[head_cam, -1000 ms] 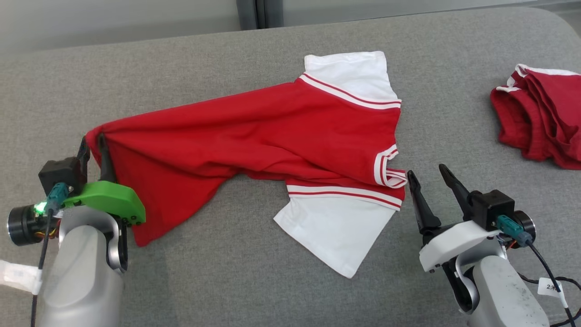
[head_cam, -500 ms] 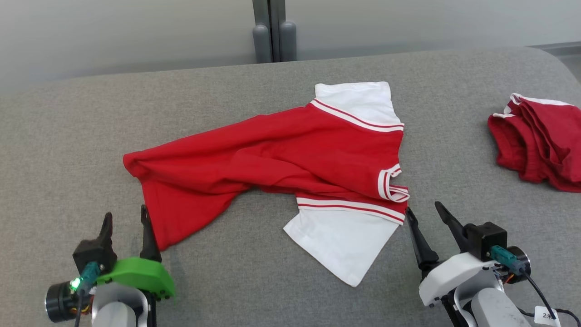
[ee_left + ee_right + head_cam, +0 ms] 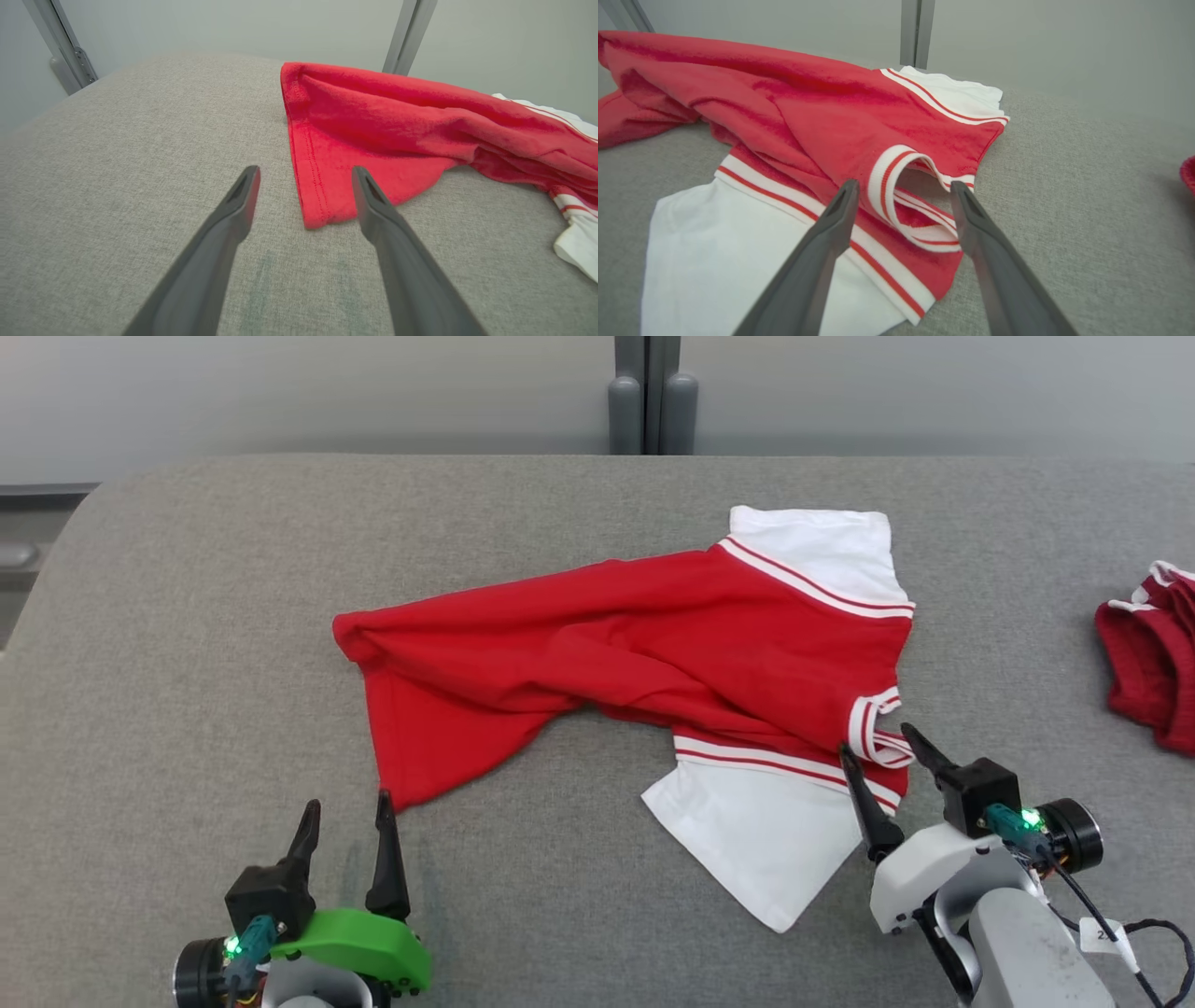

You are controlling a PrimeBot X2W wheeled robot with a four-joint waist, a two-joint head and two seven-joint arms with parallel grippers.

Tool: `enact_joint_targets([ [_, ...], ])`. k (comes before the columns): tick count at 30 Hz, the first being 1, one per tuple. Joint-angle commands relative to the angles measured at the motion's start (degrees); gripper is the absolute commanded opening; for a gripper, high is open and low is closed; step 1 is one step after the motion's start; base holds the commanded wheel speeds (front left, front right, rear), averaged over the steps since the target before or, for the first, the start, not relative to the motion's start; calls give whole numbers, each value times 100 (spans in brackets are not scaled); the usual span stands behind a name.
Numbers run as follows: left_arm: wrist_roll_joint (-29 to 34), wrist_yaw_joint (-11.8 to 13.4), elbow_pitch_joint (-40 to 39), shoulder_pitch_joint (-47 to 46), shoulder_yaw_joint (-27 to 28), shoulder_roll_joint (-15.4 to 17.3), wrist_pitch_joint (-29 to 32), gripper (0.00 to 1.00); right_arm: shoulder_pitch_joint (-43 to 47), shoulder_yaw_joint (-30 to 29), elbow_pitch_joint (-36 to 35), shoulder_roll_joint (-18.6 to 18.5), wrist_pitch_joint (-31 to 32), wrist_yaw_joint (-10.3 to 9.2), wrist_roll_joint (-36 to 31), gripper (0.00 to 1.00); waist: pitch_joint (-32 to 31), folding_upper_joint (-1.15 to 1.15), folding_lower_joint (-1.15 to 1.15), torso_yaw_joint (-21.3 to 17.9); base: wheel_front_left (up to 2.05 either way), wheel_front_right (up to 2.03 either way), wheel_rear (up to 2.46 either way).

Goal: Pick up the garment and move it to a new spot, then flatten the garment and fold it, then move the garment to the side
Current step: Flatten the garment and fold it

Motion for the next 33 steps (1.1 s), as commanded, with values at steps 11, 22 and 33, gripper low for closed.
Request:
enact_joint_targets([
  [11, -270, 35, -134, -384, -556, 20, -2, 100, -1390, -709, 854, -334, 3, -9, -605, 0, 639, 0, 0, 750, 0, 0, 0],
  [22, -489, 83, -78, -752, -1098, 19, -2, 100, -2989, -1213, 1876, -917, 2, -9, -1322, 38, 1083, 0, 0, 1113, 0, 0, 0],
  [33, -357, 136, 92, -742, -989, 20, -2, 100, -2536, -1522, 1101, -409, 2, -9, -1179, 100, 785, 0, 0, 739, 0, 0, 0],
])
